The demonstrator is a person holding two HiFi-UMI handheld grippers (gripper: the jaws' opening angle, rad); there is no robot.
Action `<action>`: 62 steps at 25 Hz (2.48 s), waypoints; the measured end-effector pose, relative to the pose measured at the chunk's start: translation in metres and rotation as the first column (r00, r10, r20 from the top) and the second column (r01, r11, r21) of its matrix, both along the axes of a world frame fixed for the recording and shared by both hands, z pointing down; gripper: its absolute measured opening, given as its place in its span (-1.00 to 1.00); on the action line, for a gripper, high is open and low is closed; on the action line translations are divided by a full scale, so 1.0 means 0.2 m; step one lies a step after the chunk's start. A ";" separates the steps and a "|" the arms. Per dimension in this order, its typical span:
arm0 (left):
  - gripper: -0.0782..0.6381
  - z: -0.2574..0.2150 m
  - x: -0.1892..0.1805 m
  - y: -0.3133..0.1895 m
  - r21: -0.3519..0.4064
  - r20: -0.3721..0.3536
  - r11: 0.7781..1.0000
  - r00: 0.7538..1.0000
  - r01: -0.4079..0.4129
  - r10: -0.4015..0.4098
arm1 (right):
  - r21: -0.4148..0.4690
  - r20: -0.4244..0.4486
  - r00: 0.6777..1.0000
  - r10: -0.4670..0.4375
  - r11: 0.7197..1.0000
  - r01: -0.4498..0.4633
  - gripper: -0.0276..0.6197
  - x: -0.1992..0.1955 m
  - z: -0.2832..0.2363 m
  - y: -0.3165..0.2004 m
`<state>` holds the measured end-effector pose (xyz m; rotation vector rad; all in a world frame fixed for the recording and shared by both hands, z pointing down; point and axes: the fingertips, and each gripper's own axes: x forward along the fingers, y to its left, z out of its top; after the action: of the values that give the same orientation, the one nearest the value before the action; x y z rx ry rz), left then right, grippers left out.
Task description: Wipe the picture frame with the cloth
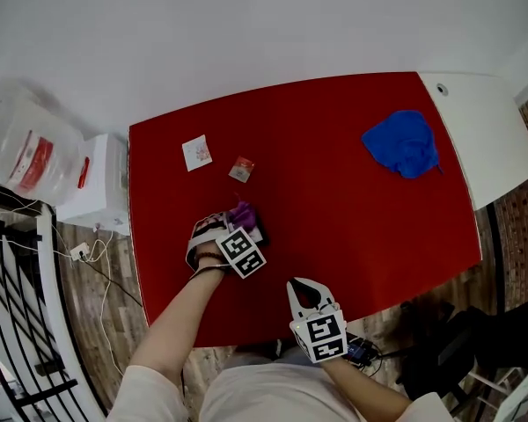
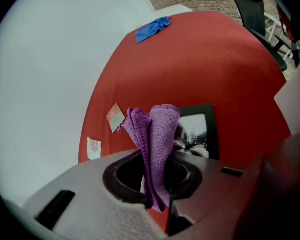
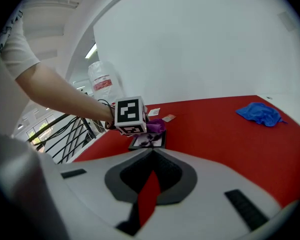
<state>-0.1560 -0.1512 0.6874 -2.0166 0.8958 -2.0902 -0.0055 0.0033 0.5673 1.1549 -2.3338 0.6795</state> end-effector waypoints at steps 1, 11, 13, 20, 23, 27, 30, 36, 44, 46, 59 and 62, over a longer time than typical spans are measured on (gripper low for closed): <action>-0.61 0.00 0.01 0.02 -0.003 0.000 1.000 1.000 -0.005 0.005 | -0.002 -0.001 1.000 0.002 1.000 -0.002 -0.91 0.01 0.01 0.00; -0.61 0.01 0.19 0.40 -0.044 -0.042 0.994 0.995 -0.095 0.093 | 0.009 0.028 0.999 -0.026 1.000 0.026 -0.91 -0.07 0.01 -0.05; -0.61 0.01 0.20 0.43 -0.044 -0.041 0.994 0.994 -0.102 0.100 | 0.007 0.031 0.999 -0.035 0.999 0.035 -0.91 -0.09 0.01 -0.04; -0.61 -0.07 0.16 0.29 0.006 -0.059 0.998 0.997 -0.055 0.056 | 0.002 0.035 0.999 -0.035 0.999 0.035 -0.91 -0.09 0.01 -0.02; -0.61 -0.11 0.12 0.12 0.042 -0.036 0.999 0.999 -0.029 0.030 | -0.003 0.031 0.999 -0.019 1.000 0.019 -0.91 -0.06 0.02 -0.02; -0.61 -0.08 0.12 -0.03 0.051 0.011 0.998 1.000 -0.025 0.024 | -0.010 0.019 1.000 0.002 1.000 -0.002 -0.91 0.01 0.03 -0.01; -0.61 -0.03 0.15 -0.05 0.035 0.034 0.998 0.999 -0.043 0.042 | -0.017 0.006 1.000 0.019 1.000 -0.019 -0.91 0.07 0.05 0.00; -0.61 0.00 0.19 0.04 0.015 0.026 0.998 0.998 -0.061 0.061 | -0.025 0.002 0.999 0.033 0.999 -0.033 -0.91 0.12 0.07 0.00; -0.61 0.02 0.31 0.36 -0.005 -0.017 0.994 0.994 -0.111 0.110 | -0.013 0.012 1.000 -0.017 1.000 0.017 -0.91 0.04 0.07 -0.01; -0.61 0.02 0.32 0.39 0.001 -0.017 0.992 0.992 -0.123 0.123 | -0.018 0.005 1.000 -0.024 1.000 0.024 -0.91 0.04 0.09 -0.01; -0.61 -0.03 0.30 0.39 0.036 -0.020 0.991 0.991 -0.131 0.132 | -0.016 -0.009 1.000 -0.014 1.000 0.014 -0.91 0.05 0.08 0.00; -0.61 -0.12 0.29 0.38 0.056 -0.100 0.996 0.993 -0.065 0.071 | -0.001 -0.011 1.000 -0.020 1.000 0.020 -0.91 0.05 0.06 0.00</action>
<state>-0.0973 -0.0745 0.6642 -2.1118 0.8745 -1.9242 0.0049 0.0025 0.5791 1.1308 -2.3326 0.6658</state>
